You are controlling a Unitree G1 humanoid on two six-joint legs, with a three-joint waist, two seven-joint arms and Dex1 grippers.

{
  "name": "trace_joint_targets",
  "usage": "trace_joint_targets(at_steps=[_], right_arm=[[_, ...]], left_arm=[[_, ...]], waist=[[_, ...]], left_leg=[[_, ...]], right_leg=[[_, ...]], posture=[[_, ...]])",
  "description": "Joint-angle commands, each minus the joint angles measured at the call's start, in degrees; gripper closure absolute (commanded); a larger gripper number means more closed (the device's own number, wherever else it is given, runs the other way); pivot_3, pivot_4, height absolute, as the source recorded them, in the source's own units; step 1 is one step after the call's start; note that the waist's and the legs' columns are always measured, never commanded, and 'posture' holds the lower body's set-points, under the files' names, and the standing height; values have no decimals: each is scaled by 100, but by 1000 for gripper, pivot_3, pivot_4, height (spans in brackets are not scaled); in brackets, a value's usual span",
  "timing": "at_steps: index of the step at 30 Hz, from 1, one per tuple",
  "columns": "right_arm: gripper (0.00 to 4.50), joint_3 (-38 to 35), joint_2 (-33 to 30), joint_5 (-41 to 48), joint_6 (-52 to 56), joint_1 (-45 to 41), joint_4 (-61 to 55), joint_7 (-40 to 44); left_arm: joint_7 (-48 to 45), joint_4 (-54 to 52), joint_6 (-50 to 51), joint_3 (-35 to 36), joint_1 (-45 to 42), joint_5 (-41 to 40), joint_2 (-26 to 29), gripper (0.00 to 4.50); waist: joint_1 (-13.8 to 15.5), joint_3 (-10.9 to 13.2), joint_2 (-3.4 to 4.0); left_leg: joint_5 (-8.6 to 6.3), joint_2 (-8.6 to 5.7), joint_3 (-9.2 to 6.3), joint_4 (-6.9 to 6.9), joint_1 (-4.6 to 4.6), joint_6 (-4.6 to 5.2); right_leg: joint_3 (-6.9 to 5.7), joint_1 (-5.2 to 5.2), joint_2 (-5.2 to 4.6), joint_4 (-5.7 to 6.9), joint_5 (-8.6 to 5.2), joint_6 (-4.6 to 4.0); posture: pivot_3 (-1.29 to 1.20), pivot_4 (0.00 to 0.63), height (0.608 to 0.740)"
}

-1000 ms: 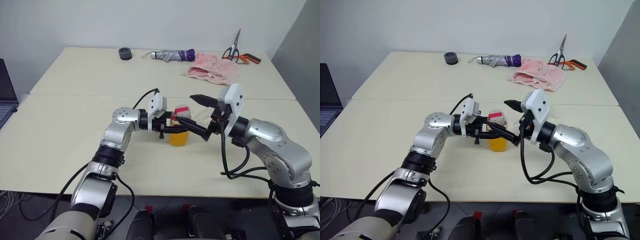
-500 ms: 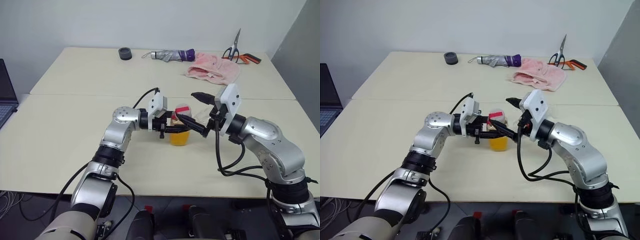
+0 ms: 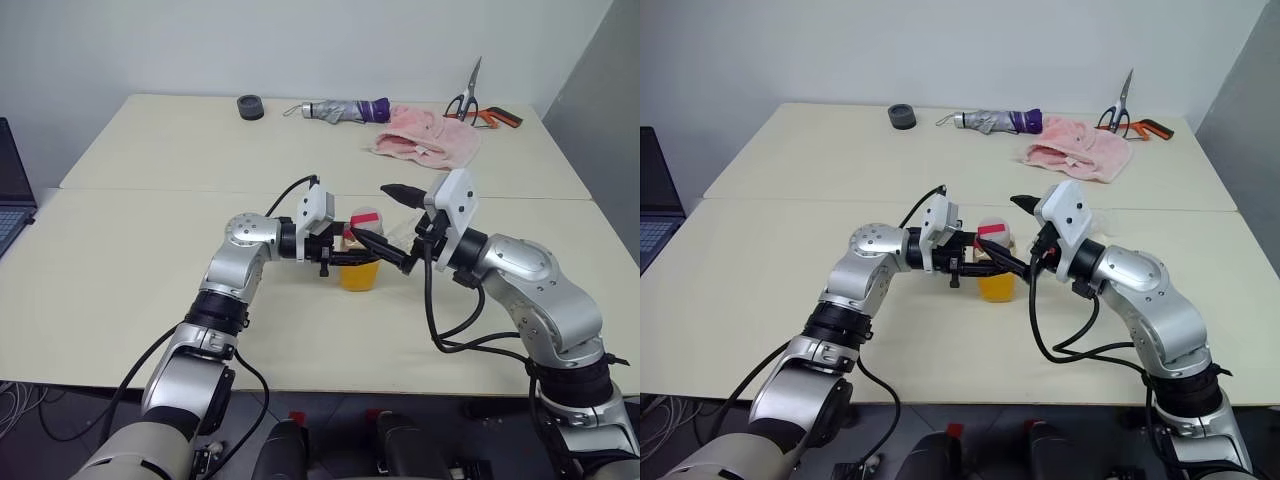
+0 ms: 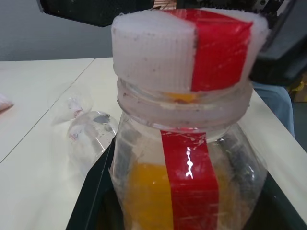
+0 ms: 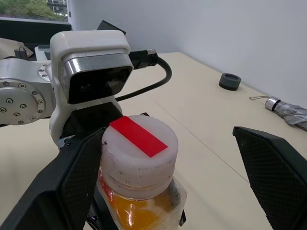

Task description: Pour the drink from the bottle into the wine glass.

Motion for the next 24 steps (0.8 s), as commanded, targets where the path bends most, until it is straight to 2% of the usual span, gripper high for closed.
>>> trace_joint_targets(at_steps=[1, 24], right_arm=[[0, -48, 35, -49, -142, -115, -83, -15], [0, -155, 324, 472, 329, -136, -105, 30]], left_arm=[[27, -275, -44, 66, -105, -110, -14, 2722], [61, -267, -62, 62, -85, -97, 19, 2723]], waist=[[0, 0, 0], [0, 0, 0]], left_leg=[[0, 0, 0, 0, 0, 0], [0, 0, 0, 0, 0, 0]], right_leg=[[0, 0, 0, 0, 0, 0], [0, 0, -1, 0, 0, 0]], posture=[[0, 150, 740], [0, 150, 740]])
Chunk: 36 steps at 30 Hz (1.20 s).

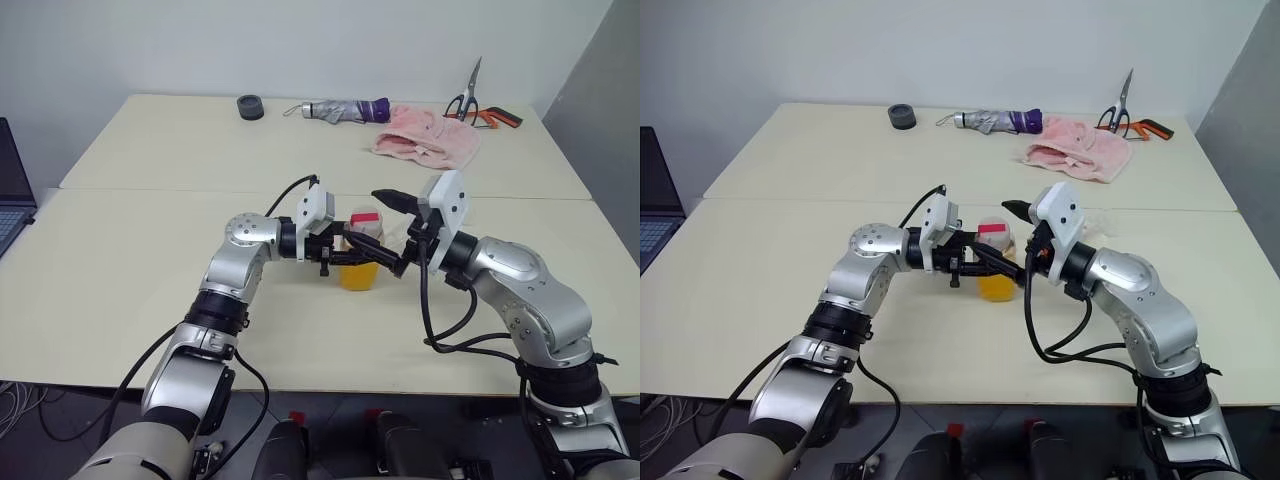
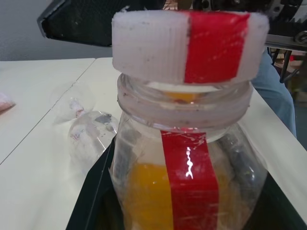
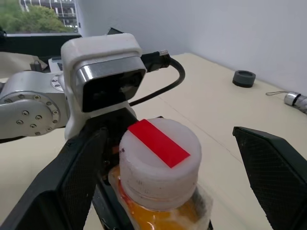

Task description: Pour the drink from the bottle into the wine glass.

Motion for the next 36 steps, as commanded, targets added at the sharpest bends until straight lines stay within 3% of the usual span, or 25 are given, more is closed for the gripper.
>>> trace_joint_targets(at_steps=[1, 3, 5, 12, 25, 31, 36], right_arm=[[0, -154, 25, 203, 36, -119, -169, 30], [0, -166, 34, 258, 61, -124, -165, 29], [371, -174, 32, 308, 80, -124, -165, 22], [2647, -210, 66, 444, 99, -131, -164, 1], [2647, 103, -252, -434, -846, -132, -205, 160], [2758, -197, 69, 177, -563, -47, -235, 64], [2759, -677, -29, 549, -298, 62, -339, -30]], left_arm=[[-9, -264, -64, 64, -85, -97, 19, 2723], [-6, -260, -67, 68, -84, -97, 23, 2723], [-3, -266, -67, 68, -76, -96, 26, 2723], [1, -300, -56, 66, -50, -98, 40, 2726], [6, -346, -20, 60, -24, -121, 41, 2732], [4, -351, -8, 62, -21, -129, 23, 2734], [28, -386, 1, 65, 0, -129, 21, 2734]], waist=[[0, 0, 0], [0, 0, 0], [-1, 0, 0], [0, 0, 0], [-3, 0, 0], [-2, 0, 0], [3, 0, 0]], left_leg=[[0, 0, 0, 0, 0, 0], [0, 0, 0, 0, 0, 0], [0, 0, 0, 0, 0, 0], [0, 0, 0, 0, 0, 0], [0, 0, 0, 0, 0, 0], [0, 1, -1, 0, 0, 0], [0, 0, -1, 0, -1, 0]], right_leg=[[0, 0, 0, 0, 0, 0], [0, 0, 0, 0, 0, 0], [0, 0, 0, 0, 0, 0], [0, 0, 0, 0, 0, 0], [-1, 0, 1, -1, 0, 0], [-1, 0, 1, 0, 0, 0], [-1, 0, -2, 0, 0, 0]], posture=[[0, 150, 740], [0, 150, 740], [0, 150, 740], [0, 150, 740], [0, 150, 740], [0, 150, 740], [0, 150, 740]])
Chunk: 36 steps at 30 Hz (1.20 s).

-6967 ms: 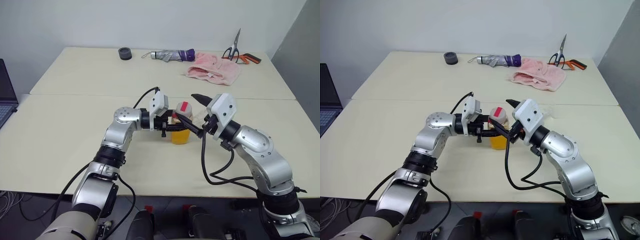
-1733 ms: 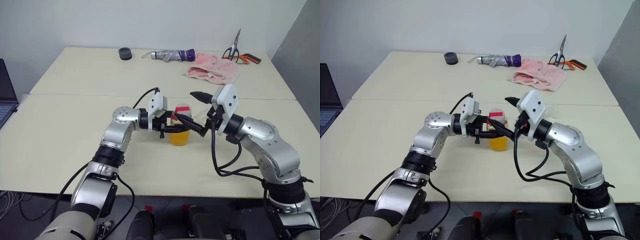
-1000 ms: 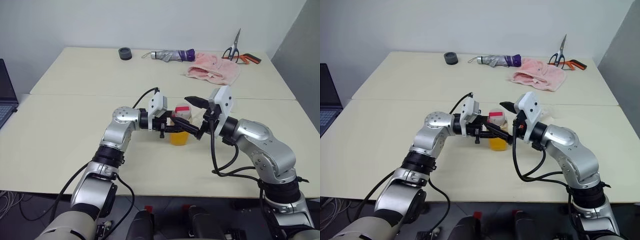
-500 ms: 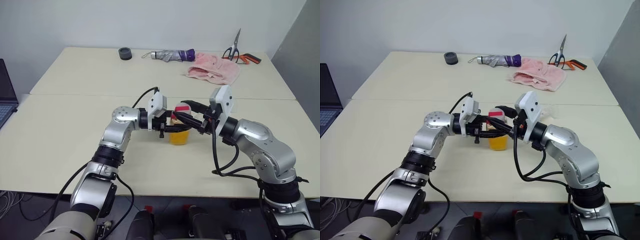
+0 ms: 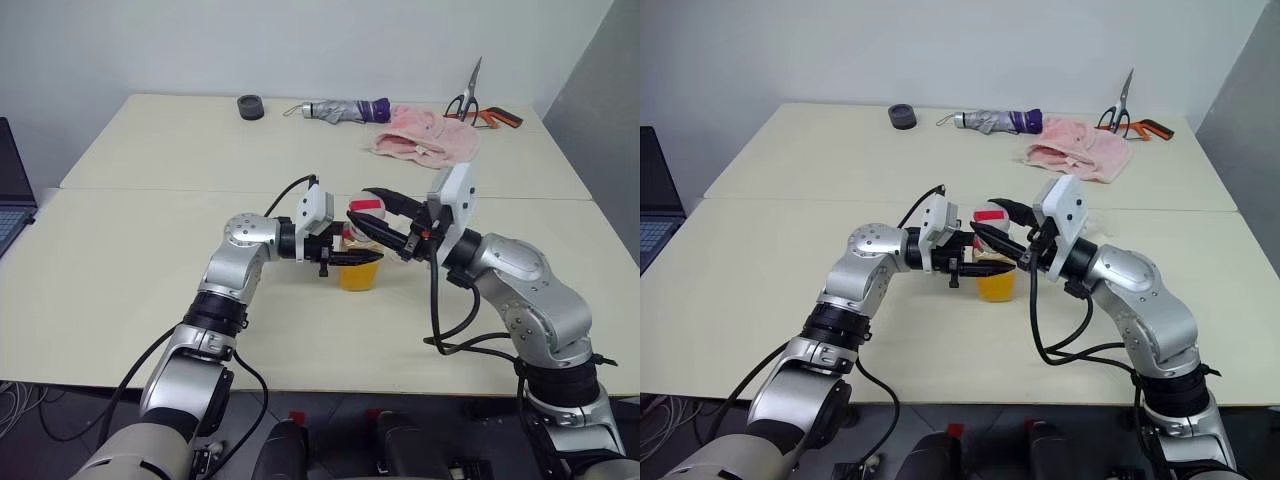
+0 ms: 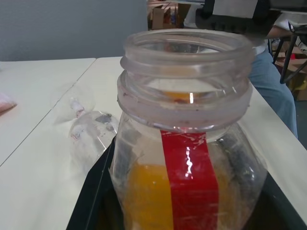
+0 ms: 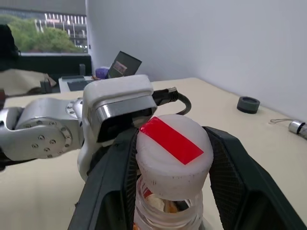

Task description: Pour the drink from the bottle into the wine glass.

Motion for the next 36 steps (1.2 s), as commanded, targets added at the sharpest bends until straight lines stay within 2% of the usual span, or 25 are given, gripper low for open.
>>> trace_joint_targets(at_steps=[1, 6, 9, 11, 13, 16, 20, 24, 28, 30, 33, 36], right_arm=[[2759, -640, -288, 302, 154, 160, -397, -91], [2760, -1454, -1053, 591, 470, 1129, -929, 9], [2760, -1772, -1489, -37, 177, 2336, -728, 12], [2760, -1718, -1450, -645, -78, 2914, -34, -383], [2760, -1536, -1285, -1004, -250, 3123, 483, -667], [2760, -1511, -931, -1126, -323, 3056, 850, -944], [1391, -1602, -740, -1078, -419, 3013, 986, -920], [36, -1855, -913, -686, -211, 3090, 599, -611], [0, -2133, -1299, -381, -133, 3055, 143, -259], [0, -1998, -1543, -7, 154, 2728, -369, -52], [0, -1372, -1742, 465, 698, 2054, -909, 223], [0, -437, -1518, 385, 915, 1027, -844, 274]], left_arm=[[28, -286, -25, 86, -34, -135, -1, 2734], [55, -350, 13, 130, 37, -160, 47, 2734], [79, -386, 58, 146, 52, -186, 48, 2734], [92, -405, 99, 167, 53, -209, 56, 2734], [111, -414, 139, 188, 54, -232, 65, 2734], [130, -431, 170, 204, 62, -245, 83, 2734], [204, -489, 230, 253, 83, -284, 131, 2734], [358, -566, 338, 416, 122, -343, 241, 2734], [727, -591, 464, 752, 210, -414, 454, 2734], [1046, -569, 578, 1053, 284, -456, 625, 2734], [1498, -437, 717, 1444, 366, -480, 812, 2734], [1911, -158, 666, 1747, 419, -420, 989, 2734]], waist=[[1, 0, 0], [20, 0, 0], [31, 0, -1], [22, -1, -2], [10, -1, -2], [-77, -1, 3], [-116, -1, 4], [-107, -1, 4], [-100, -1, 5], [-129, 0, 7], [-167, 1, 8], [-149, 1, 7]], left_leg=[[0, 0, 0, 0, 0, 0], [0, -5, 1, -3, -3, 1], [-1, -7, -1, -5, -4, 1], [-1, -8, 1, -5, -1, 1], [-1, -9, 11, 0, 6, 1], [0, 0, 26, -1, 19, 1], [0, 12, 23, -3, 24, 0], [0, 9, 23, -2, 18, 0], [0, 8, 22, -2, 17, 0], [0, 9, 22, -2, 18, 0], [0, 19, 22, -4, 25, 1], [0, 23, 9, -5, 25, 0]], right_leg=[[0, 0, 0, 0, 0, 0], [1, 0, -4, -5, 0, 0], [0, 2, -4, -8, 0, 1], [3, 5, -3, -9, -1, 2], [12, 8, -3, -4, 0, 4], [29, 7, 7, 4, 0, 5], [30, 8, 25, 6, 0, 5], [31, 7, 22, 2, 0, 4], [29, 7, 19, 0, 0, 4], [29, 7, 18, 1, 0, 5], [30, 7, 29, 4, -2, 8], [22, 8, 35, 3, -2, 9]], posture=[[0, 150, 740], [0, 150, 740], [0, 150, 740], [0, 150, 740], [0, 150, 740], [0, 150, 740], [0, 150, 740], [0, 150, 740], [0, 150, 740], [0, 150, 740], [0, 150, 740], [0, 150, 740]])
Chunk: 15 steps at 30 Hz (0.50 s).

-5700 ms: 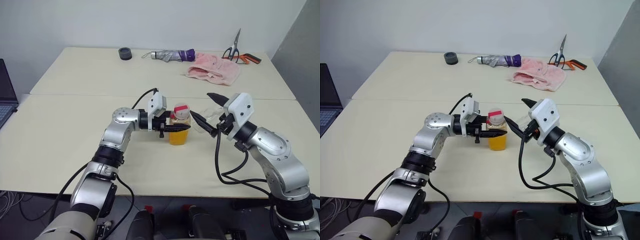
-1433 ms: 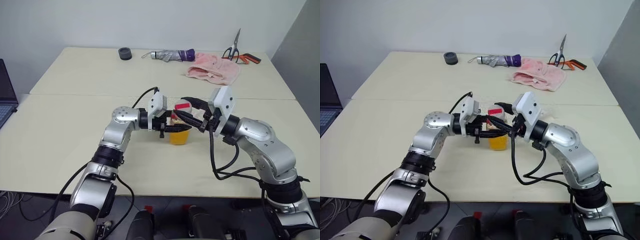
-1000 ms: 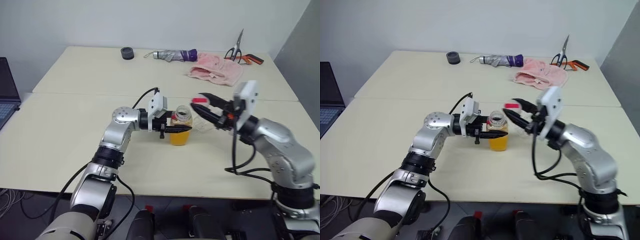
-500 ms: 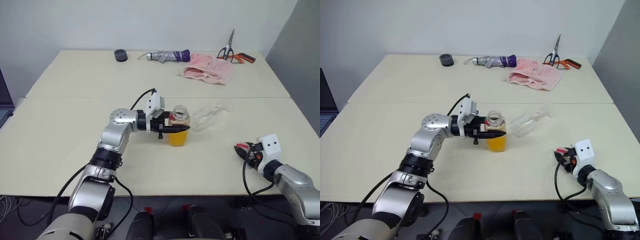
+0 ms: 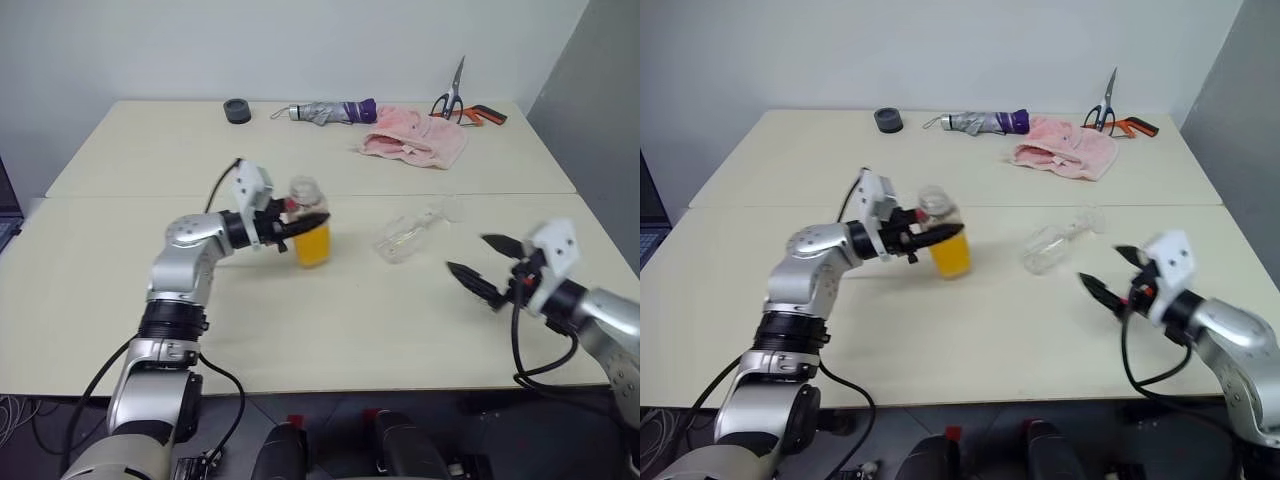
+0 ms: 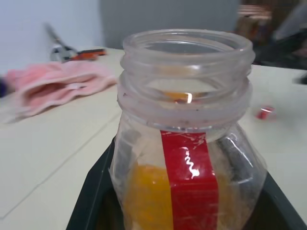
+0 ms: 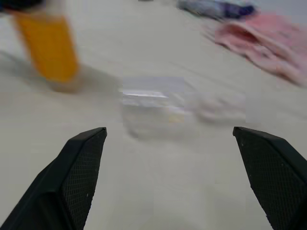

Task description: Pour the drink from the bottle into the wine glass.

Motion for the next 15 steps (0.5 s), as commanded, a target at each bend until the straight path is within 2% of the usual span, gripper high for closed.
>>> trace_joint_targets(at_steps=[1, 6, 15], right_arm=[[0, 987, 313, -33, 215, -972, 9, 87], [0, 2159, 1149, -756, -94, -2185, 954, -1], [0, 2849, 2384, -1659, -688, -3036, 2106, -257]], left_arm=[[504, 205, -97, 483, -24, -73, 226, 2734], [1185, 657, -331, 805, -50, 7, 367, 2735], [1953, 1338, -717, 951, -110, 264, 449, 2735]], waist=[[10, 0, 0], [75, 1, -2], [159, -2, -7]], left_leg=[[0, -1, -3, 1, -1, 0], [0, -13, -6, 8, -19, -1], [0, -13, -9, 7, -30, -1]], right_leg=[[-4, 1, 0, -1, 0, -1], [-15, -6, -23, -5, 4, -6], [-25, -17, -59, -2, 4, -7]], posture=[[0, 150, 740], [0, 150, 740], [0, 150, 740]])
